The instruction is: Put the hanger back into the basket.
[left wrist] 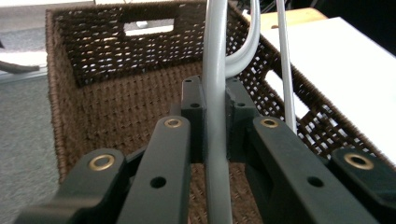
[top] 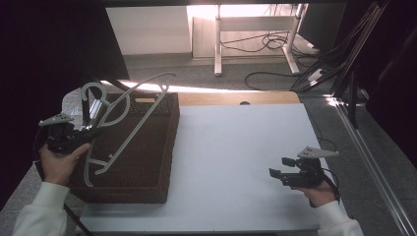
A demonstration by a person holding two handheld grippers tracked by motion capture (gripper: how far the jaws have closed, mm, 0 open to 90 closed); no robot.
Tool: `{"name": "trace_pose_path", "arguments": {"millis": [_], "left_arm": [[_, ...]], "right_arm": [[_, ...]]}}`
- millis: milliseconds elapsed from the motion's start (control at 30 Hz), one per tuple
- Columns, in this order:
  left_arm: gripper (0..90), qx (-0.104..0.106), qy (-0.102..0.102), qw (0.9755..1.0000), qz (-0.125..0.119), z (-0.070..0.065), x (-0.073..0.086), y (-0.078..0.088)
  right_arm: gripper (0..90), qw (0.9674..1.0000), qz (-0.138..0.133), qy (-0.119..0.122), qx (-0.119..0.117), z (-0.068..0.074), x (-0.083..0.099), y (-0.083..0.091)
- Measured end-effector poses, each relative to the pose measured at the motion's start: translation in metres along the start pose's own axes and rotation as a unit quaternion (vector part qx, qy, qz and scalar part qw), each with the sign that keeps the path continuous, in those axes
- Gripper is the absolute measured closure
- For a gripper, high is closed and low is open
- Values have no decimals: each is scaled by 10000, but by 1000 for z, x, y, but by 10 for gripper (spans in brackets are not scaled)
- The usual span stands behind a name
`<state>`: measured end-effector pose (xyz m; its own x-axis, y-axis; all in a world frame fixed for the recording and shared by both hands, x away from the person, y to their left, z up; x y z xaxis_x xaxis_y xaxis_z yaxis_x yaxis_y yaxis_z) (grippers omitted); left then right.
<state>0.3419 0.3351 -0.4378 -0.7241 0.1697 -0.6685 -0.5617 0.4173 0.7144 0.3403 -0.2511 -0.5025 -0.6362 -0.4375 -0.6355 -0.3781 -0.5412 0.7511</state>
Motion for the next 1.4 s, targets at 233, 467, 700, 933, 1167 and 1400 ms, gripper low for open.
{"name": "trace_pose_path", "arguments": {"millis": [233,467,700,933,1167,1400], "left_arm": [[816,-77,-49,10000,-35,5,0,5],[817,-227,-164,9996,32,11,0,2],[816,-411,-225,9988,135,19,3,-7],[814,-461,-225,9980,381,24,8,-19],[581,-312,-289,9960,788,23,17,-36],[373,-454,-325,9961,688,12,12,-34]], "right_arm": [[266,10000,6,60,28,3,0,0],[265,10000,21,66,29,2,0,0],[259,9999,46,89,37,1,1,-1],[258,9999,42,89,48,0,1,0],[258,9999,53,92,51,0,1,-1],[258,9999,59,95,50,0,2,-1]]}}
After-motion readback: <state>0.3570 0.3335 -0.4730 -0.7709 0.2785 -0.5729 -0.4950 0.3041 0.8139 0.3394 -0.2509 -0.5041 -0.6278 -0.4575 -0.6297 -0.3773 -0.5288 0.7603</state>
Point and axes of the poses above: each handheld gripper's, and its own axes: y roughly backward along the jaws, x roughly out of its underside, z roughly to its left, the point moved 7 cm from there along -y, roughly forward along the jaws, and after that the axes turned 13 degrees about z, right-handed, at the moved point
